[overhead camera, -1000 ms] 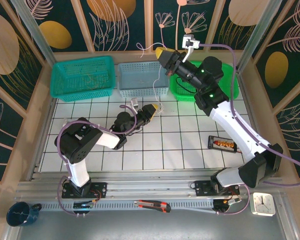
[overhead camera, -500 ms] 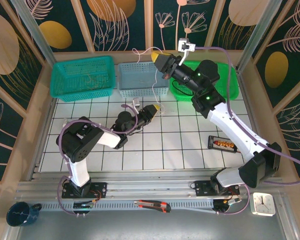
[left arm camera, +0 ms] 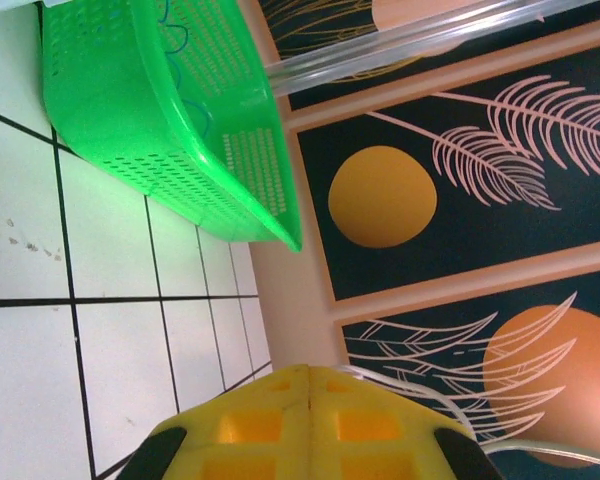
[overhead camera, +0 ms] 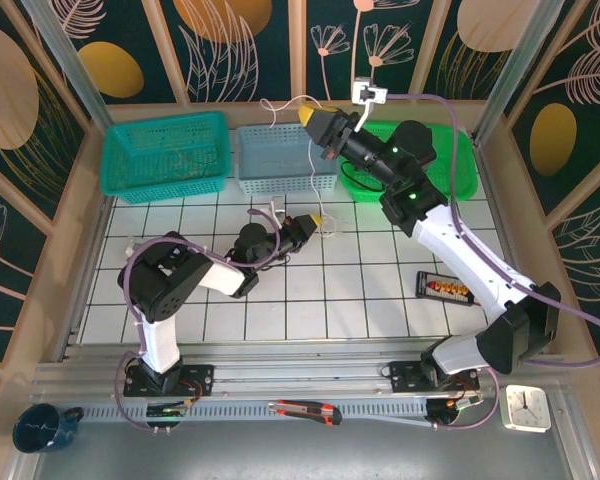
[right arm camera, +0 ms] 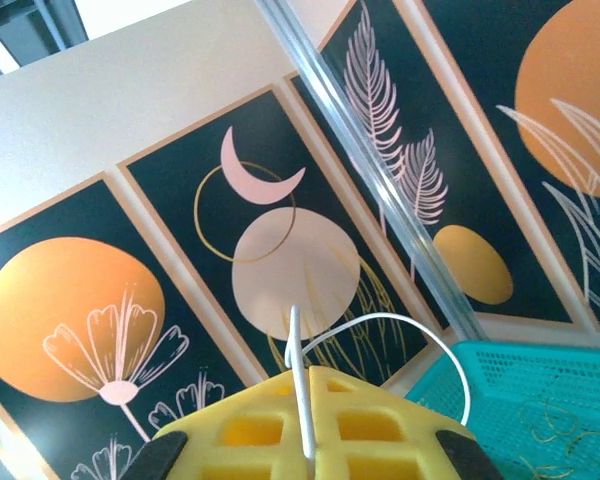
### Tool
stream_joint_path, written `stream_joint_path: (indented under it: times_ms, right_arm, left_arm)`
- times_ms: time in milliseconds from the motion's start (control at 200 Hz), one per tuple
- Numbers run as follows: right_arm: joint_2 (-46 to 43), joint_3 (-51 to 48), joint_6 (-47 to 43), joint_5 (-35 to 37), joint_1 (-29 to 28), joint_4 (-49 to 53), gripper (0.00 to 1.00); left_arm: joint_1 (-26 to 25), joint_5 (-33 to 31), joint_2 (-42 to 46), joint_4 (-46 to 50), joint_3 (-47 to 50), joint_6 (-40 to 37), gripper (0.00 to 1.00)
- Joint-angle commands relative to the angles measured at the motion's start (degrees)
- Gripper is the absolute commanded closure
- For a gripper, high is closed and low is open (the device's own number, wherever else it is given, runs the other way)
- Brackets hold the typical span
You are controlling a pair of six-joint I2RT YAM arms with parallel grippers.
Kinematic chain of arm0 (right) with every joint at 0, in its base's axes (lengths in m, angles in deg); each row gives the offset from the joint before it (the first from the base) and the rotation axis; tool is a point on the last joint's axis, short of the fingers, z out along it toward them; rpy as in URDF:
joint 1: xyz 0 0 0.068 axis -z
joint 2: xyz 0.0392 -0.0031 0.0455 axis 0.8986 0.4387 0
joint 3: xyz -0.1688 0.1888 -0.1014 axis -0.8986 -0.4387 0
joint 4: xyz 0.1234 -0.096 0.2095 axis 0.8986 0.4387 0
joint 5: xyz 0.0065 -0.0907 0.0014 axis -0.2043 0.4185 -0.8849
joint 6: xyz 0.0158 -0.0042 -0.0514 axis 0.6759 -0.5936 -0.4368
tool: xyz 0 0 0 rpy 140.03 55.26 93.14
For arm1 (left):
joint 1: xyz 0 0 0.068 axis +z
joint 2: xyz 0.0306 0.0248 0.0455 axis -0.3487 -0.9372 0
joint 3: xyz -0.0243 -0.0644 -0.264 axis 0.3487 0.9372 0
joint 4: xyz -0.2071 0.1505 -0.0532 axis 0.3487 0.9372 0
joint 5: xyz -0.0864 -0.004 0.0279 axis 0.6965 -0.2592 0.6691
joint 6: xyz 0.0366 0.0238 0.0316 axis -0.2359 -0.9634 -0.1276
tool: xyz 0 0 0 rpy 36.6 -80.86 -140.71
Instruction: Untangle the cables
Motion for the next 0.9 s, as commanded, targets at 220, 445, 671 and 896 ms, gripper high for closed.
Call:
stream_joint_path:
  times_ms: [220, 445, 671, 896]
  right_arm:
    - [-9.59, -8.58, 4.19, -0.48, 16.15, -1.92, 1.00]
    - [-15.86, -17.59, 6.08, -0.30, 26.57, -0.09, 1.00]
    - [-22.08, -29.17, 8.85, 1.67, 37.66, 1.39, 1.00]
    - [-24.83, -33.14, 11.47, 5.61, 49.20, 3.14, 1.00]
  left_arm:
    - [1.11, -6.95, 5.93, -5.05, 10.48, -3.65, 1.00]
    - [6.57, -10.18, 14.79, -2.81, 19.03, -6.52, 1.00]
    - [12.02, -12.70, 26.23, 7.59, 22.88, -11.84, 1.00]
    - [15.97, -15.55, 35.46, 17.07, 24.93, -14.85, 1.00]
